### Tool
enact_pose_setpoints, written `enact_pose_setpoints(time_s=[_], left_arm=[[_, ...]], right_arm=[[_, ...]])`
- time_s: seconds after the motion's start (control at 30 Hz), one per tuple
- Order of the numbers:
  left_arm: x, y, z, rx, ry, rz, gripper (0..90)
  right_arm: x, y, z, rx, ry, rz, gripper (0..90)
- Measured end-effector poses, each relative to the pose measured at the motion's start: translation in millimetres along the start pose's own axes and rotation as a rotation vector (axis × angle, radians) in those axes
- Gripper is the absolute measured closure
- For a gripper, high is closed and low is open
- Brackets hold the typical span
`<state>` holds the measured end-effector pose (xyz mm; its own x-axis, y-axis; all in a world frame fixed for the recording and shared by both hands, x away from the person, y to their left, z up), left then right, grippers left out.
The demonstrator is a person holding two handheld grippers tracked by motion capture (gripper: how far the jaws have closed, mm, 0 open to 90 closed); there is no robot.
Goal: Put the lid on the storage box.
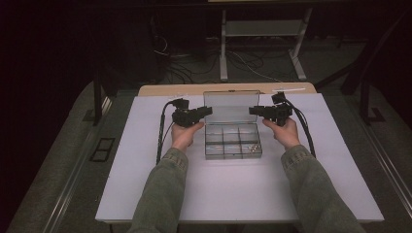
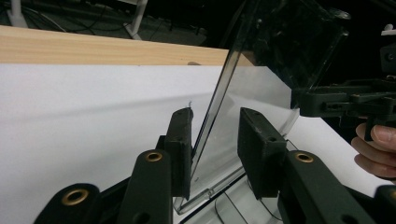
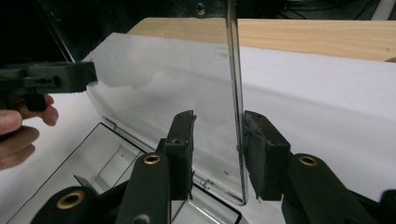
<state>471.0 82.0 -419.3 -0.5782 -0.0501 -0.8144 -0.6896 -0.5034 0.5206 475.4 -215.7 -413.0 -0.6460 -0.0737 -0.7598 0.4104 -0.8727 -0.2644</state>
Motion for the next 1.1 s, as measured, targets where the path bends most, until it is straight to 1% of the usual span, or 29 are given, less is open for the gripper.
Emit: enact_pose_setpoints(time_s=[0.07,0.13,0.17,0.23,0.3,0.37,0.43,0.53,0.57,0.6,0.7,0.77,0.93,1.03,1.1], left_arm=[[-1.1,1.9,0.4,0.003,-0.002,-0.014,61.8],[-2.9,4.2,1.0,0.011,0.012,-0.026,60.6],[-4.2,5.1,2.0,0.015,0.01,-0.033,60.0],[-7.2,8.1,3.0,0.021,0.023,-0.035,59.0],[-10.1,10.9,4.7,0.026,0.033,-0.049,57.8],[-12.5,13.9,6.4,0.027,0.035,-0.052,57.1],[-15.0,16.0,9.3,0.034,0.051,-0.053,57.2],[-20.2,19.7,14.9,0.057,0.1,-0.044,58.5],[-22.1,20.6,16.2,0.059,0.114,-0.041,59.7],[-23.4,21.5,16.8,0.055,0.117,-0.04,61.1],[-24.9,23.8,16.9,0.032,0.096,-0.057,64.2],[-24.7,23.6,16.6,0.037,0.098,-0.06,64.4],[-24.2,23.9,16.8,0.03,0.09,-0.074,65.1],[-24.0,24.3,17.2,0.029,0.082,-0.083,65.2],[-24.0,24.5,17.0,0.027,0.081,-0.085,65.0]], right_arm=[[0.7,-0.6,2.0,0.002,-0.004,0.007,64.0],[1.4,-1.1,3.4,0.003,-0.001,0.016,64.0],[1.7,-1.4,4.4,0.001,-0.003,0.019,64.0],[2.3,-1.8,5.5,0.004,0.001,0.023,64.2],[2.9,-1.9,6.6,0.003,-0.001,0.028,64.2],[3.1,-2.1,7.1,0.003,0.0,0.027,64.1],[3.4,-2.3,8.0,0.001,-0.002,0.033,63.9],[4.2,-2.4,9.1,0.004,0.0,0.037,63.8],[4.3,-2.3,9.5,0.004,-0.001,0.037,63.9],[4.4,-2.3,9.7,0.003,-0.001,0.036,63.8],[4.4,-2.6,10.1,0.005,-0.003,0.038,63.6],[4.4,-2.6,10.4,0.005,-0.005,0.038,63.5],[3.3,-1.7,12.3,0.001,-0.002,0.029,62.7],[1.6,-2.7,16.9,-0.001,0.006,0.028,60.8],[0.4,-3.7,21.3,-0.007,0.007,0.035,58.1]])
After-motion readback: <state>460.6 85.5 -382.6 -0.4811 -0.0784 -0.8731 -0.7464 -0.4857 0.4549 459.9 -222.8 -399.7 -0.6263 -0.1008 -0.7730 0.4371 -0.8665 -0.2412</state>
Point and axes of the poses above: each handheld gripper's, and its own axes: z roughly backward along the jaws, x roughly out of its underside, y roughly to its right, the point moved 3 cm from there along -z, roughly forward along the jaws, and after that the axes turned 12 degrees about x, right-handed, at the moved point
